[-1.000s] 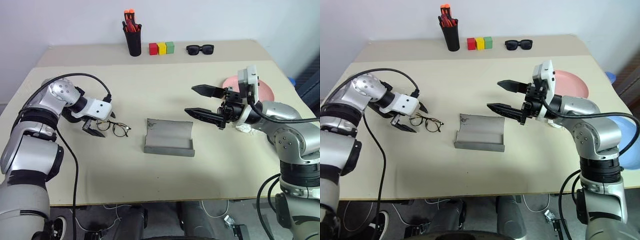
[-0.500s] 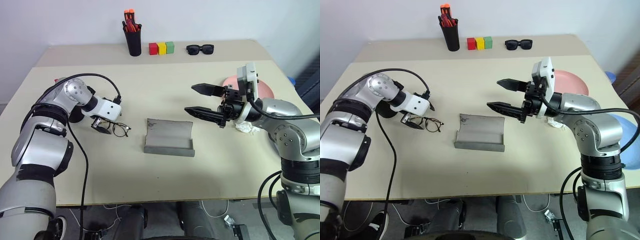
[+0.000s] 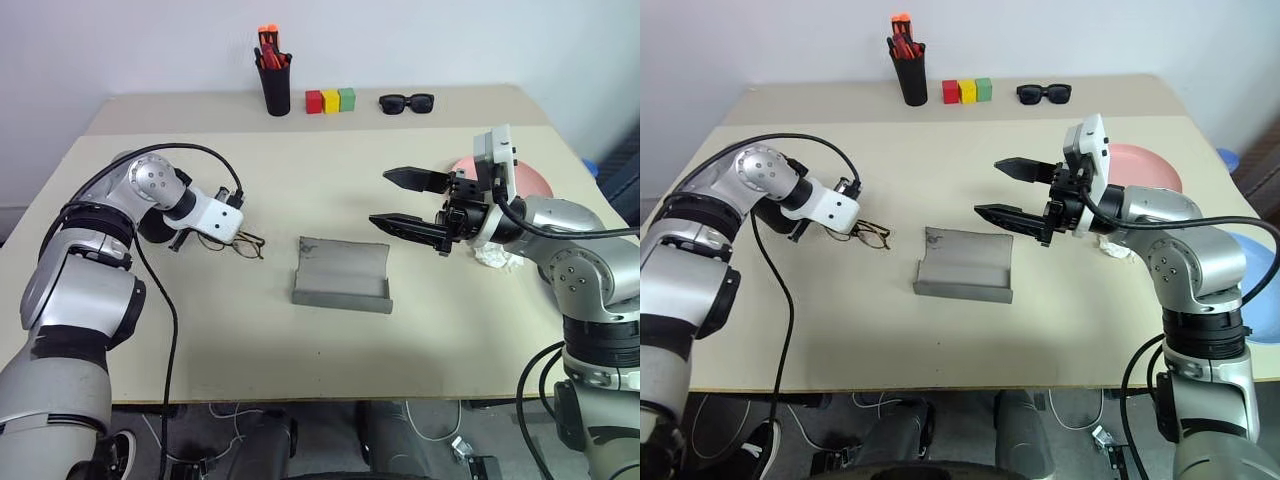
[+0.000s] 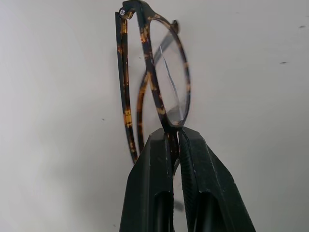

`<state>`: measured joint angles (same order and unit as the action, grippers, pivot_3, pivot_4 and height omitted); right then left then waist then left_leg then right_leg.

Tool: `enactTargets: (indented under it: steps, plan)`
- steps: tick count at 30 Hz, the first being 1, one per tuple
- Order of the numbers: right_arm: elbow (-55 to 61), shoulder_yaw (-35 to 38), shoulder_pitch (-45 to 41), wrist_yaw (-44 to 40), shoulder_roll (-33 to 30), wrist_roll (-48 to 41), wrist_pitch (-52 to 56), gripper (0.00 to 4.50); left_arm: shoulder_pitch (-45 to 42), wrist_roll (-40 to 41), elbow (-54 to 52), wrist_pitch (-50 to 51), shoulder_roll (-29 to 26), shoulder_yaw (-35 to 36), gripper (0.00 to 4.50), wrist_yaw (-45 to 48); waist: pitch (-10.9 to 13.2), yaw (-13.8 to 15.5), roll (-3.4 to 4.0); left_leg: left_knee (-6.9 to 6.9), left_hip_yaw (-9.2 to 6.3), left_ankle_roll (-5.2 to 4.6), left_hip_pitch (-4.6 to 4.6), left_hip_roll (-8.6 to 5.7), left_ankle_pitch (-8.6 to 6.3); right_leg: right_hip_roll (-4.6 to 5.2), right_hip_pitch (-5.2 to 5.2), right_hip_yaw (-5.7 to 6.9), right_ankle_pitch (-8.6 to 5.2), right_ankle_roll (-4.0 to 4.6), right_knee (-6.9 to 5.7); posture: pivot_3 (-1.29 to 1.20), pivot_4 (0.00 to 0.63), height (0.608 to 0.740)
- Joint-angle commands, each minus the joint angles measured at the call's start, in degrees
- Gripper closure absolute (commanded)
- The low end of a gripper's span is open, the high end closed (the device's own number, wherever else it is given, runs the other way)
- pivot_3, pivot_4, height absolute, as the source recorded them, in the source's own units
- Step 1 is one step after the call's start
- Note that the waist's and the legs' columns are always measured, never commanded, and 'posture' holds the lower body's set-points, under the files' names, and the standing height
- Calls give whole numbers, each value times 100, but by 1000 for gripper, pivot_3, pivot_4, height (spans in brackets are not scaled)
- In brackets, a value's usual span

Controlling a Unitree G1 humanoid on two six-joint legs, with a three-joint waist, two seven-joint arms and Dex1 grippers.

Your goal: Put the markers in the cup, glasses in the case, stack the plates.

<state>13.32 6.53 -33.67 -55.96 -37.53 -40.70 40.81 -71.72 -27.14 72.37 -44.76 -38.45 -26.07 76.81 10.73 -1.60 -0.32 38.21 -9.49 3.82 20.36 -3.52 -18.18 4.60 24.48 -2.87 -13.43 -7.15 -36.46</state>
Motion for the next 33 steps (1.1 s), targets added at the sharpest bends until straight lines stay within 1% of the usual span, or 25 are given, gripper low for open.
enactTargets:
  steps: [1, 8, 10, 12, 14, 16, 18, 21, 23, 26, 27, 30, 31, 33]
  plan:
    - [125, 15, -69, 1, -80, 18, -96, 0, 42, 64, 26, 45, -6, 63, 4479, 48, 0, 20, 0, 2, 0, -2, 0, 0, 3, 0, 0, 0, 2, -1, 0, 0, 150, 740]
    - [100, -20, -70, 13, -45, 79, -169, 0, 3, 188, -8, 105, -1, 165, 4479, 197, 0, 47, 0, 2, 0, -2, 2, -1, 4, 0, 3, 0, 4, -1, -3, 0, 150, 740]
    - [100, -23, -70, 13, -38, 96, -182, 0, -48, 402, -23, 242, 26, 314, 4479, 468, 0, 48, 0, 2, 0, -2, 4, -1, 4, 0, 4, 0, 4, -1, -3, 0, 150, 740]
    - [99, -26, -65, 11, -29, 104, -188, 0, -117, 693, -55, 464, 58, 512, 4479, 928, 1, 49, -1, 2, 0, -2, 6, -1, 4, 1, 5, 0, 4, -1, -3, 0, 150, 740]
    - [95, -38, -56, 4, -25, 120, -210, 0, -250, 1074, -77, 897, 112, 721, 4479, 1378, 3, 48, -5, 2, -1, -2, 10, -2, 4, 0, 7, 0, 4, -1, -2, 0, 150, 740]
    - [99, -46, -39, -39, -50, 115, -221, 0, -404, 1435, -98, 1257, 101, 649, 4479, 1552, 8, 43, -14, 2, -2, -2, 14, -2, 4, 0, 10, 1, 4, -1, -2, 0, 150, 740]
    - [127, -31, -3, -144, -104, 75, -238, 0, -475, 1766, -185, 1444, 58, 419, 4479, 1569, 10, 34, -17, 2, -3, -2, 17, -2, 4, 0, 14, 1, 4, -1, -1, 0, 150, 740]
    - [293, -7, 235, -571, -388, 1, -252, 0, -514, 2487, -461, 1986, 12, -4, 4479, 1569, 10, 29, -17, 0, -3, -4, 18, -2, 3, 1, 15, 1, 4, -2, 2, 0, 150, 740]
    - [350, 53, 439, -820, -603, 79, -445, 0, -457, 3256, -930, 2606, -62, -403, 4479, 1569, 10, 28, -18, -1, -3, -7, 19, -2, 2, 1, 15, 1, 4, -2, 5, 0, 150, 740]
    - [348, 123, 694, -1000, -839, 265, -807, 0, -364, 4498, -1818, 3651, -336, -1124, 4479, 1569, 12, -21, -20, 0, -4, -8, 21, -1, 1, 2, 15, -1, 3, -3, 6, 0, 150, 740]
    - [353, 165, 787, -1059, -912, 286, -885, 0, -357, 4854, -2074, 3854, -446, -1375, 4479, 1569, 12, -46, -20, 0, -5, -8, 22, -1, 1, 2, 14, -1, 3, -3, 5, 0, 150, 740]
    - [383, 366, 1050, -1007, -1071, 300, -988, 0, -423, 5756, -2707, 4410, -659, -2101, 4479, 1569, 12, -91, -20, 0, -5, -8, 19, 0, 1, 2, 14, -1, 3, -3, 4, 0, 150, 740]
    - [401, 413, 1116, -960, -1090, 285, -981, 0, -477, 6004, -2827, 4598, -676, -2261, 4479, 1569, 12, -98, -20, -1, -5, -8, 17, -1, 1, 2, 14, -2, 3, -3, 4, 0, 150, 740]
    - [471, 502, 1261, -848, -1092, 281, -986, 0, -584, 6309, -2925, 4662, -619, -2560, 4479, 1569, 12, -100, -20, -1, -4, -8, 16, 0, 1, 1, 14, -2, 3, -3, 2, 0, 150, 740]
